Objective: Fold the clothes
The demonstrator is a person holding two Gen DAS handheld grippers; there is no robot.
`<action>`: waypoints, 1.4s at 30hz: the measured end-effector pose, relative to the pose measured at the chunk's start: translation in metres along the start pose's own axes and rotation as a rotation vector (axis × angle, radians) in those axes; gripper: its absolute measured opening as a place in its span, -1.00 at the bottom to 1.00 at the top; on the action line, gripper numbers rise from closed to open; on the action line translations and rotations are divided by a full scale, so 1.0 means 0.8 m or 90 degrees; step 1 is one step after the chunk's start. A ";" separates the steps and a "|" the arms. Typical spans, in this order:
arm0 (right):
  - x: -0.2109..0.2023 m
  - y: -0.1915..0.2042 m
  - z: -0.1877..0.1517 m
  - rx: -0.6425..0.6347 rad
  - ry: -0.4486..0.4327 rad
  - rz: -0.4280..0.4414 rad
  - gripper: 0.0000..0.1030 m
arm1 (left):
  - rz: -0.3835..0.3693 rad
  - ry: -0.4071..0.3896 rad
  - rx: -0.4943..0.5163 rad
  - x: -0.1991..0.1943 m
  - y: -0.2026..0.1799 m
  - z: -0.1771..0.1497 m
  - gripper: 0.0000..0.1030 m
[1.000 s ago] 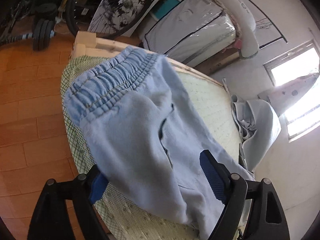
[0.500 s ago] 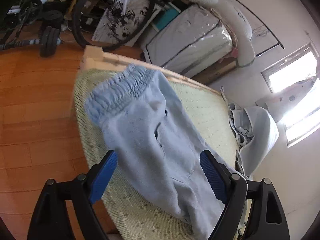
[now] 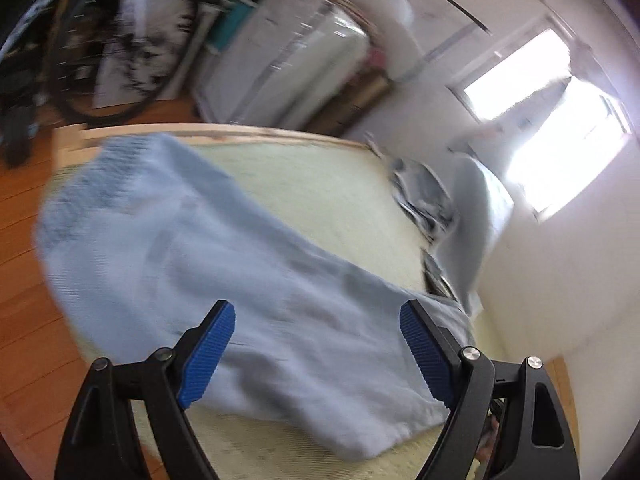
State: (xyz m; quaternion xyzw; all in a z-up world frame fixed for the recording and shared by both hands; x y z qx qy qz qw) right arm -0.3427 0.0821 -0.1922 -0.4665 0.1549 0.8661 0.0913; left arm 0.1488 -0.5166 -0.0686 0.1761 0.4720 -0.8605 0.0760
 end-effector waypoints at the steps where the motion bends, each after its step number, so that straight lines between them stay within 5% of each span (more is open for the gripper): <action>1: 0.001 0.001 -0.001 -0.011 -0.002 -0.005 -0.22 | -0.012 0.012 0.008 0.014 -0.013 -0.005 0.70; 4: 0.002 0.009 -0.006 -0.047 -0.005 -0.012 -0.59 | -0.049 0.058 0.029 0.059 -0.052 -0.026 0.70; 12: -0.105 0.090 0.005 -0.185 -0.152 0.038 -0.64 | -0.131 0.134 0.076 0.114 -0.136 -0.061 0.70; 19: -0.259 0.257 -0.050 -0.370 -0.276 0.164 -0.64 | -0.160 0.116 0.050 0.085 -0.138 -0.040 0.70; 24: -0.376 0.378 -0.151 -0.489 -0.350 0.274 -0.64 | -0.160 0.061 0.024 0.030 -0.109 -0.011 0.70; 28: -0.419 0.452 -0.310 -0.668 -0.425 0.300 -0.65 | -0.143 0.042 -0.006 0.000 -0.065 -0.006 0.70; 30: -0.388 0.472 -0.414 -0.782 -0.410 0.292 -0.65 | -0.132 0.055 -0.029 0.001 -0.040 -0.017 0.70; 35: -0.295 0.456 -0.593 -0.974 -0.324 0.244 -0.65 | -0.117 0.104 -0.075 0.017 0.003 -0.052 0.70; 42: -0.284 0.446 -0.606 -0.918 -0.270 0.250 -0.57 | -0.145 0.158 -0.085 0.059 -0.003 -0.093 0.70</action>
Point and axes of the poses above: each gripper's, at about its wrist camera, not at the fingertips, and x roughly the way its jaws point, y to its left, z to its top, the point moved 9 cm from there along x, roughly the way its jaws point, and after that the axes turned 15 degrees about -z, right-handed, at the moved point
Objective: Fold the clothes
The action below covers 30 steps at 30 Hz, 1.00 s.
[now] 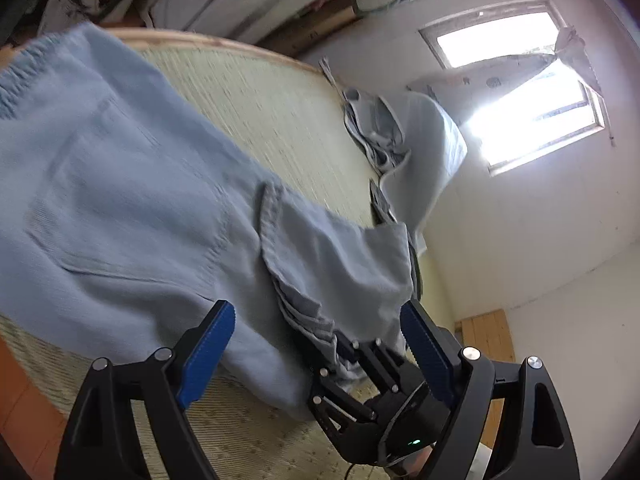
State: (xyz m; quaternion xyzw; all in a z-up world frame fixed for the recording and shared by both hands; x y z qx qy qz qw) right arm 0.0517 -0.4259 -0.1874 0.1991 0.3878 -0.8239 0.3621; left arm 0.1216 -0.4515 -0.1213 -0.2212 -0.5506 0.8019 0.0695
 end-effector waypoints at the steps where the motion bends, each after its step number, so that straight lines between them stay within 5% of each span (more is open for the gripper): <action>1: -0.004 -0.003 -0.002 0.010 0.008 0.014 -0.53 | 0.002 0.008 -0.004 0.007 0.001 -0.004 0.70; 7: -0.052 -0.028 -0.019 0.064 -0.006 0.102 0.19 | 0.017 0.043 0.034 0.028 -0.018 -0.014 0.70; 12: -0.089 -0.106 -0.059 0.166 -0.023 0.104 0.32 | 0.060 0.076 0.132 0.050 -0.046 -0.022 0.70; 17: -0.081 -0.213 -0.120 0.306 0.034 0.054 0.35 | 0.099 0.152 0.239 0.105 -0.073 -0.052 0.70; 23: -0.061 -0.301 -0.187 0.472 0.095 0.050 0.35 | 0.177 0.241 0.200 0.161 -0.014 -0.086 0.70; 30: -0.033 -0.316 -0.219 0.517 0.152 0.095 0.35 | 0.198 0.246 0.187 0.150 0.009 -0.100 0.70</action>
Point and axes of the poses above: each gripper's, at about its wrist camera, not at the fingertips, and x roughly the way its jaws point, y to its left, z to its top, the point moved 9 cm from there along x, roughly the way its jaws point, and after that the axes turned 15 degrees about -z, right-handed, at the moved point
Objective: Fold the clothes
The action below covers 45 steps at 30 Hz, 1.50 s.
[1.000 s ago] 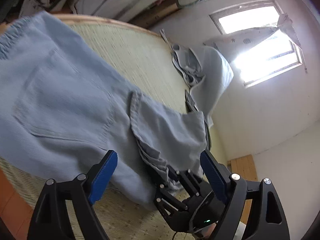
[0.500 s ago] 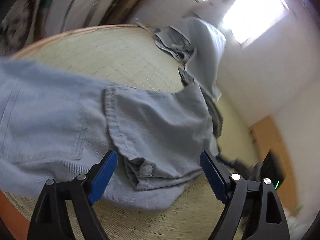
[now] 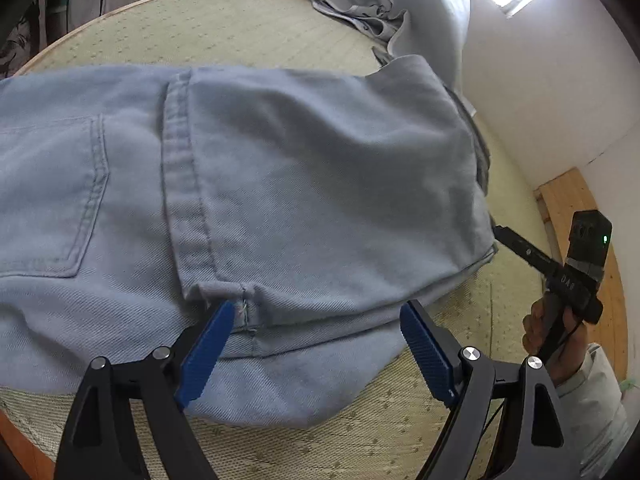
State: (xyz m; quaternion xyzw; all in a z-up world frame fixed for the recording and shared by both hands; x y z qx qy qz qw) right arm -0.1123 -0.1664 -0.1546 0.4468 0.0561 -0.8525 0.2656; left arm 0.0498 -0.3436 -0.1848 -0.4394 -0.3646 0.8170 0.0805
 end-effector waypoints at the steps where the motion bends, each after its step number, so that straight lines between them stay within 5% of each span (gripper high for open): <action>1: 0.005 -0.003 0.000 0.014 0.008 0.009 0.35 | 0.008 0.006 0.005 -0.001 0.001 -0.003 0.70; 9: 0.038 -0.021 0.005 0.124 0.075 0.079 0.35 | 0.041 -0.006 0.067 -0.026 -0.024 -0.004 0.70; 18: 0.053 -0.014 -0.006 0.136 0.128 0.103 0.26 | 0.033 -0.013 0.324 -0.011 -0.160 0.017 0.70; 20: 0.057 -0.011 -0.009 0.129 0.133 0.099 0.10 | 0.027 0.008 0.351 0.011 -0.180 0.012 0.70; 22: 0.059 -0.012 -0.010 0.121 0.129 0.088 -0.49 | 0.030 0.010 0.376 0.030 -0.194 0.009 0.70; 29: -0.002 0.034 0.031 0.077 0.075 0.138 -0.72 | 0.056 -0.046 0.442 0.058 -0.224 0.008 0.70; 37: -0.055 0.121 0.073 0.040 0.061 0.209 -0.76 | 0.262 -0.174 0.540 0.071 -0.227 0.040 0.70; 38: -0.058 0.128 0.075 0.035 0.062 0.216 -0.76 | 0.270 -0.188 0.546 0.069 -0.227 0.044 0.64; 41: -0.063 0.145 0.076 0.017 0.065 0.215 -0.76 | 0.307 -0.235 0.545 0.061 -0.219 0.057 -0.42; 45: -0.059 0.147 0.078 -0.029 0.074 0.178 -0.61 | 0.275 -0.233 0.524 0.059 -0.206 0.061 -0.63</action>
Point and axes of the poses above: each gripper's, at about its wrist camera, not at the fingertips, and x roughly the way its jaws point, y to its left, z to its top, the point moved 9 cm from there along x, roughly the way its jaws point, and after that the axes turned 15 degrees about -z, right-handed, at the moved point
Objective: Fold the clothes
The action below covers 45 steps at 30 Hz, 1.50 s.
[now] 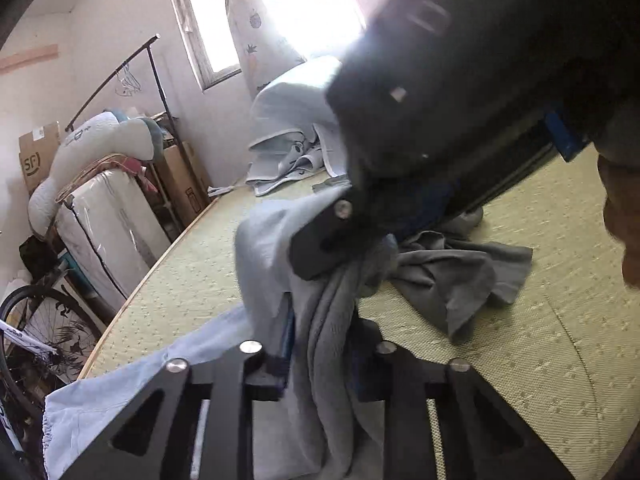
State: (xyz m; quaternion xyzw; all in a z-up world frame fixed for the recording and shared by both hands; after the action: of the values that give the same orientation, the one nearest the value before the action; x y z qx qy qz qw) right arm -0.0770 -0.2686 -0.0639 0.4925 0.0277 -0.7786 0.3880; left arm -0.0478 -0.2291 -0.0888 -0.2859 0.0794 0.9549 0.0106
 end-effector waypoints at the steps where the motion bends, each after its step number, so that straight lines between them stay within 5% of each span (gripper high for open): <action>1: 0.001 0.002 0.002 -0.031 0.001 -0.015 -0.58 | -0.002 -0.003 0.000 -0.001 0.001 -0.001 -0.63; 11: -0.007 -0.007 0.023 0.003 0.047 0.118 -0.43 | -0.023 -0.030 -0.037 -0.023 0.029 -0.016 -0.65; 13: -0.025 -0.018 0.035 0.013 -0.003 0.105 -0.01 | -0.032 -0.038 -0.043 -0.029 0.028 -0.023 -0.65; 14: -0.036 -0.024 0.040 0.023 -0.028 0.102 0.04 | -0.037 -0.044 -0.044 -0.034 0.025 -0.026 -0.65; 16: -0.048 -0.044 0.050 0.049 -0.073 0.060 0.55 | -0.048 -0.059 -0.039 -0.041 0.018 -0.026 -0.65; 18: -0.047 -0.070 0.053 0.068 -0.095 -0.009 0.78 | -0.068 -0.058 -0.022 -0.041 0.003 -0.025 -0.65; 23: -0.021 -0.117 0.065 0.091 -0.092 -0.086 0.78 | -0.188 0.040 0.047 0.000 -0.066 -0.042 -0.56; 25: -0.006 -0.133 0.072 0.090 -0.084 -0.119 0.78 | -0.231 0.071 0.027 0.012 -0.077 -0.046 -0.45; 29: 0.036 -0.166 0.074 0.077 -0.048 -0.163 0.78 | -0.295 0.087 -0.052 0.002 -0.068 -0.043 0.48; 30: 0.045 -0.168 0.076 0.069 -0.041 -0.164 0.78 | -0.303 0.079 -0.069 -0.004 -0.061 -0.040 0.54; 35: 0.083 -0.177 0.086 0.055 -0.021 -0.154 0.78 | -0.290 0.049 -0.164 -0.028 0.008 -0.034 0.66; 41: 0.133 -0.170 0.118 -0.001 -0.006 -0.192 0.77 | -0.245 0.111 -0.220 -0.006 0.058 -0.083 0.66; 44: 0.172 -0.178 0.122 -0.011 0.041 -0.222 0.66 | -0.228 0.152 -0.224 0.006 0.065 -0.112 0.66; 45: 0.183 -0.182 0.122 -0.008 0.056 -0.222 0.49 | -0.218 0.166 -0.226 0.010 0.069 -0.123 0.66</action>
State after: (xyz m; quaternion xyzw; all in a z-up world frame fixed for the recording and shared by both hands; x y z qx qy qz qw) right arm -0.2728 -0.2934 -0.1787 0.5112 0.1344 -0.8118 0.2482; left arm -0.0046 -0.2994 -0.1659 -0.4131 -0.1378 0.8933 0.1111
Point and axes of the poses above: each gripper's, at about its wrist camera, not at the fingertips, and x roughly the way its jaws point, y to its left, z to its top, the point moved 9 cm from there along x, roughly the way its jaws point, and after that the axes turned 15 degrees about -z, right-handed, at the moved point
